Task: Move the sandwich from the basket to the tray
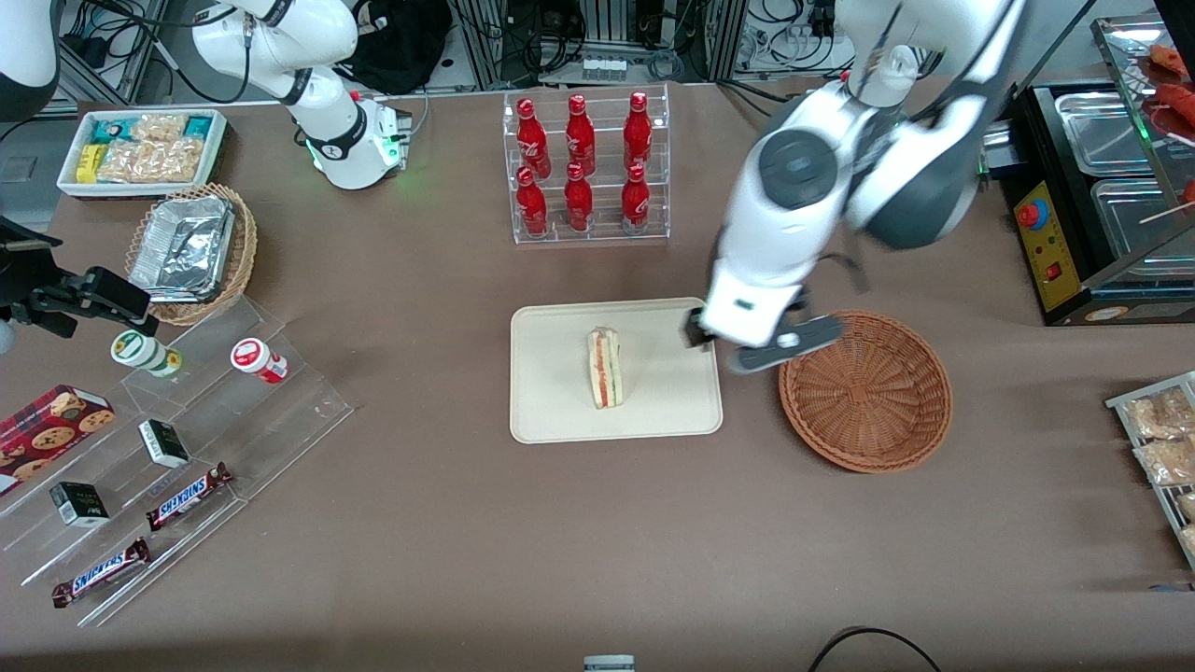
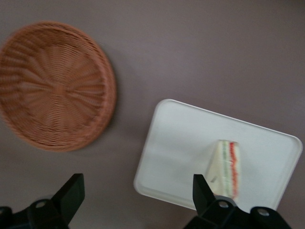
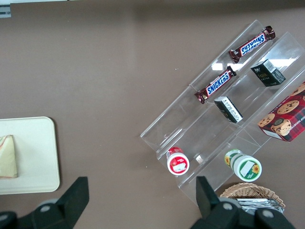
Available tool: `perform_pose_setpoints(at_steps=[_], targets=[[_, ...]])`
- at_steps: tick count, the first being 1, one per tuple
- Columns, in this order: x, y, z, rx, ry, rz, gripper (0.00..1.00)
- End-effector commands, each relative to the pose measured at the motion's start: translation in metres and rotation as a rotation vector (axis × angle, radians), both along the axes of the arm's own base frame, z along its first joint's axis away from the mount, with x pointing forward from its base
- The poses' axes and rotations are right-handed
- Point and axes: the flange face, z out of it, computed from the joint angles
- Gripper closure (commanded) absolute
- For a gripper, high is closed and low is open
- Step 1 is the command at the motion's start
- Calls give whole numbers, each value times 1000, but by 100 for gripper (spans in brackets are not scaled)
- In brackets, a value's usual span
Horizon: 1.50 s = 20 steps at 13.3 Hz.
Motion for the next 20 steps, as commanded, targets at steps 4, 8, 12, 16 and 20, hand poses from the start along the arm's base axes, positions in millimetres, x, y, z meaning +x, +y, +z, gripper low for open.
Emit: perform_pose_setpoints(at_steps=[4,8,12,16,20], targets=[[-2,152,60,-1,95,-124,0],[-5,228,75,-4,117,-233,0],[-17,273,92,-5,140,-295,0],[-31,287,97,-5,153,-327,0],[-36,281,102,-6,157,-331,0]])
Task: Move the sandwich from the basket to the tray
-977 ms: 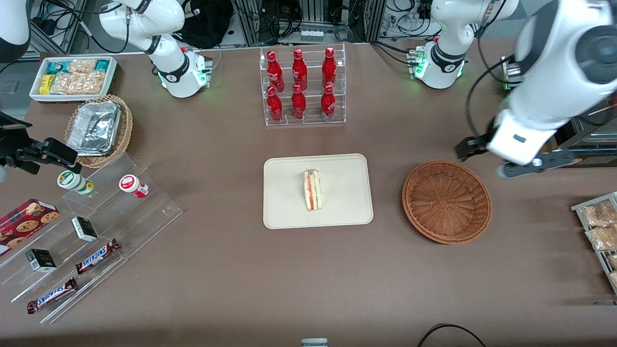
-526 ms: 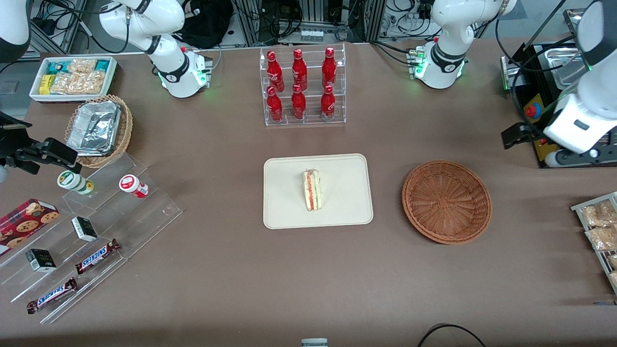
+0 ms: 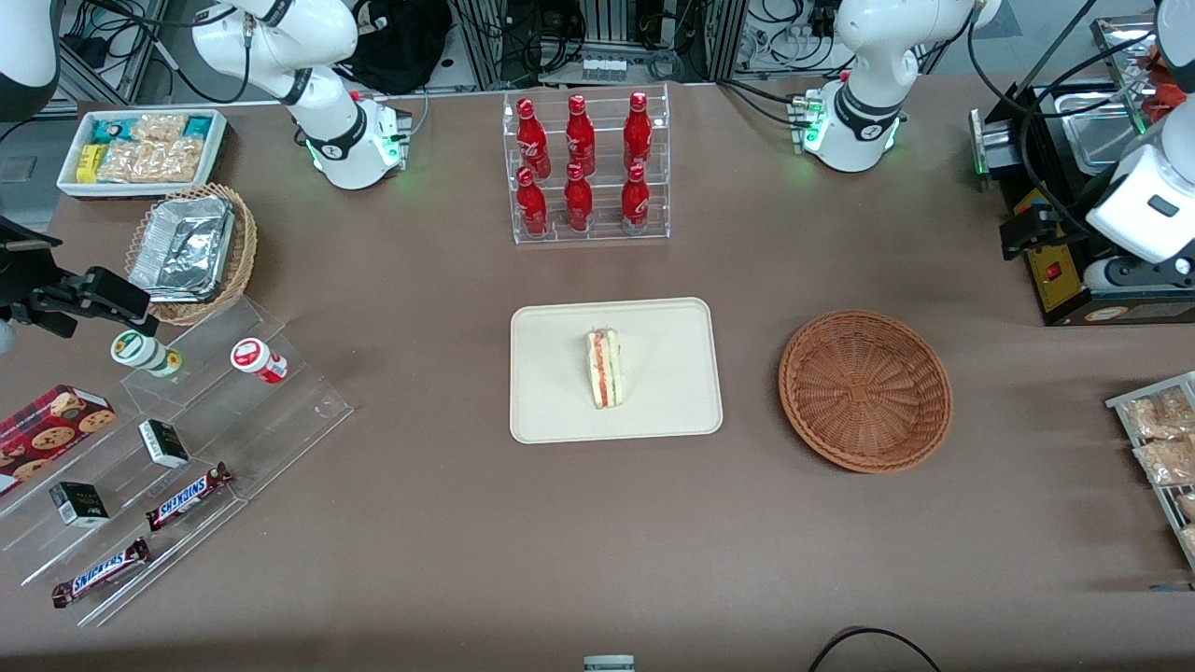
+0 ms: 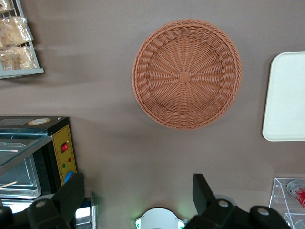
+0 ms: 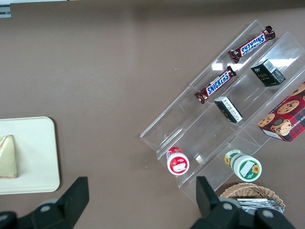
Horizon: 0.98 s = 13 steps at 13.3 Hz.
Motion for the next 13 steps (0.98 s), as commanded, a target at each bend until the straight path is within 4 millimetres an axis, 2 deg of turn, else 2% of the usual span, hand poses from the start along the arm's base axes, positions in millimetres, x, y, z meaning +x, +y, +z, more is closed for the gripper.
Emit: perform_pose_setpoints(at_steps=[1,3,8,9,10,13], targets=[[-10,1,7,-10,-8,-10,0],[-6,-5,9,0,-20,-25,0],[-6,-2,11,-4,-26,-25,0],[-3,0,16,-23,-38,-24,0],[7,1,13,-33,-30,-25,0],[10,2,13,-35,-35,-23,0]])
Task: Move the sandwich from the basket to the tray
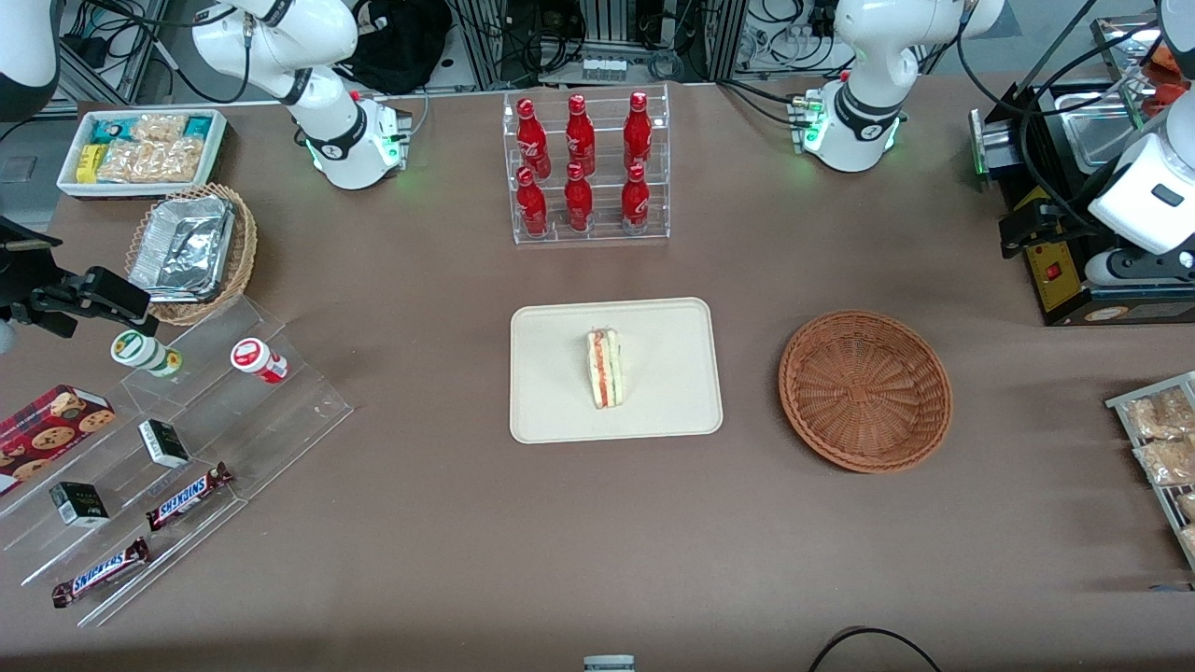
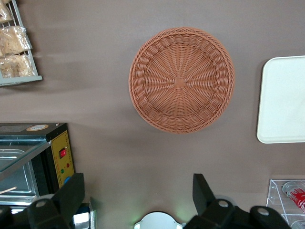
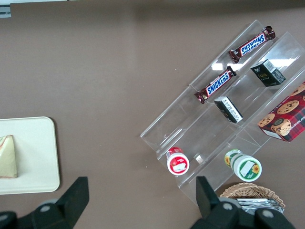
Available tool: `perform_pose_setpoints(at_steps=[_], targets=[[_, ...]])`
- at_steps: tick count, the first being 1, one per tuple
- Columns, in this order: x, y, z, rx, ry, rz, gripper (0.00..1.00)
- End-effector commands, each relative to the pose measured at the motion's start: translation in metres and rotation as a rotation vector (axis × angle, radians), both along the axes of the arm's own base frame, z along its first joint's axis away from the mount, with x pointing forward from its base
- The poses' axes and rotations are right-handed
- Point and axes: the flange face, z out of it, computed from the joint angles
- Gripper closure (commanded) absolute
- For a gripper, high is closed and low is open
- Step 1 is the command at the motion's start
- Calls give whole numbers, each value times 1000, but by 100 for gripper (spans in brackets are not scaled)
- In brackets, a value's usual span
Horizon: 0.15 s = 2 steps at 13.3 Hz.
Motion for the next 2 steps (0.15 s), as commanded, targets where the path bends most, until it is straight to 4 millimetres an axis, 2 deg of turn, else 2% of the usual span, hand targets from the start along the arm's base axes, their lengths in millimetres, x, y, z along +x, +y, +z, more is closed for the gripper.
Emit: perform_pose_setpoints(at_steps=[1,2], targets=[[6,2,4,-16,-9,-14,0],[6,2,4,-18,-9,-12,0]])
